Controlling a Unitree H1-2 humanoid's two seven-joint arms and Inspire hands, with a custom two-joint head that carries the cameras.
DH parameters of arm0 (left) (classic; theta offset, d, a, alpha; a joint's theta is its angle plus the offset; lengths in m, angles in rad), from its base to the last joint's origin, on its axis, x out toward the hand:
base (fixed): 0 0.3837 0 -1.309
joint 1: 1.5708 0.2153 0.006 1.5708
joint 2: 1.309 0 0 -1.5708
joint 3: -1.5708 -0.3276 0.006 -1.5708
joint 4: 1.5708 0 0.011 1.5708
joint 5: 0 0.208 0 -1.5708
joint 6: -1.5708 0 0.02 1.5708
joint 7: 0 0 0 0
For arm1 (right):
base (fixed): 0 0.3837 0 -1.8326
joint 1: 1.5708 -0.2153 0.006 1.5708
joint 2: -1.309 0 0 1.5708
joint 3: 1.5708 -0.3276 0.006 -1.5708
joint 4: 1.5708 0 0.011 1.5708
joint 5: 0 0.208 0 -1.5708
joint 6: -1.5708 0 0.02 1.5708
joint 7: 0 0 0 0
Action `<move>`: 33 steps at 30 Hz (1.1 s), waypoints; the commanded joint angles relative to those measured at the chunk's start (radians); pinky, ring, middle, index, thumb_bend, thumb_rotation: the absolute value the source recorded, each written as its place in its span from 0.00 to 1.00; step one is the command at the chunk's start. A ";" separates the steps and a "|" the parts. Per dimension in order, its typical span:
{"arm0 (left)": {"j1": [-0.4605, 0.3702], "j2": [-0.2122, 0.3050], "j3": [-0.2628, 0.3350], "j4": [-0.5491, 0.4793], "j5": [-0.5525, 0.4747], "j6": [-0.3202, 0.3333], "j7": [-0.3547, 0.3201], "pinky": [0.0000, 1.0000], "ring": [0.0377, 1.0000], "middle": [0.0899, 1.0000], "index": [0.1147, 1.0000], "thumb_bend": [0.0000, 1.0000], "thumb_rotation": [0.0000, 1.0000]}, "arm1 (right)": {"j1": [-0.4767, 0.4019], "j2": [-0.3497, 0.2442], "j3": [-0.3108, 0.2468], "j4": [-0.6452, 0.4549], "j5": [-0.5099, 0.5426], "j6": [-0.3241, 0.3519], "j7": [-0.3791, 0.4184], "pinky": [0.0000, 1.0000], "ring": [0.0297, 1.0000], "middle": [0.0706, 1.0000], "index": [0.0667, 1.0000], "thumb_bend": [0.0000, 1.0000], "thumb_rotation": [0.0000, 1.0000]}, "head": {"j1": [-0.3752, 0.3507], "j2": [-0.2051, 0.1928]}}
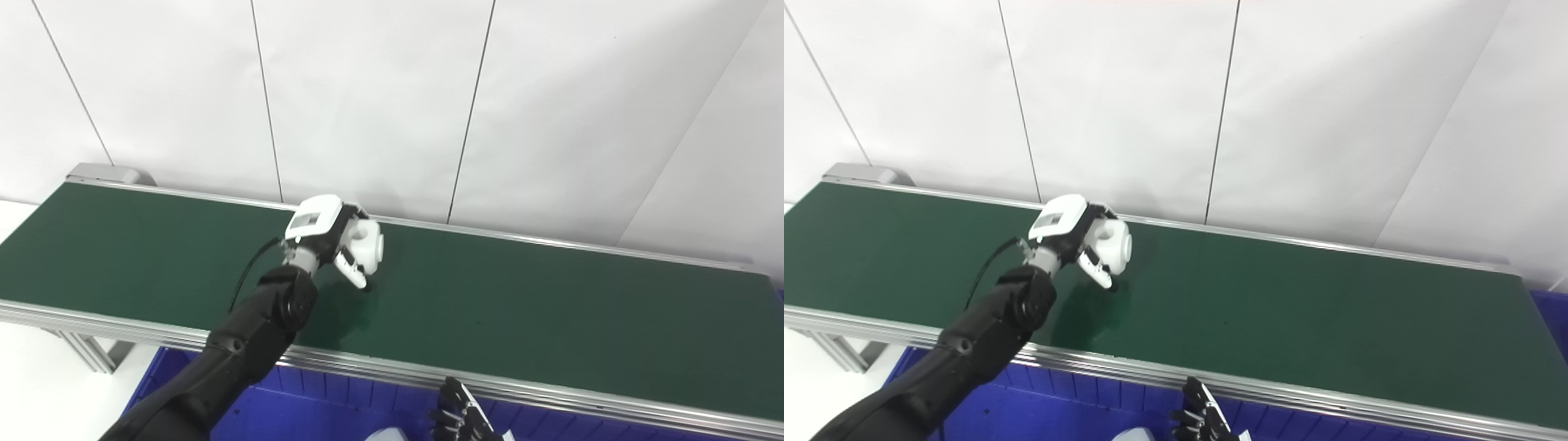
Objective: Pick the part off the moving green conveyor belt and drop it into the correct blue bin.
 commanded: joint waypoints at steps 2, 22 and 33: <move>-0.029 0.050 -0.003 -0.169 0.029 0.038 -0.107 0.32 0.36 0.43 0.46 0.50 0.00 | -0.015 0.002 0.002 -0.028 0.011 -0.045 0.015 0.69 0.78 0.92 0.94 0.84 0.95 | 0.016 0.019; 0.306 0.194 0.099 -0.882 0.058 0.147 -0.502 0.28 0.34 0.41 0.48 0.50 0.00 | -0.018 -0.024 -0.025 -0.205 0.052 0.070 0.043 0.73 0.79 0.92 0.95 0.81 0.95 | 0.102 0.308; 0.545 0.228 0.142 -0.983 0.078 0.046 -0.481 0.24 0.33 0.40 0.47 0.50 0.00 | -0.028 -0.010 -0.026 -0.285 0.040 0.166 0.031 0.70 0.78 0.90 0.94 0.83 0.94 | 0.094 0.365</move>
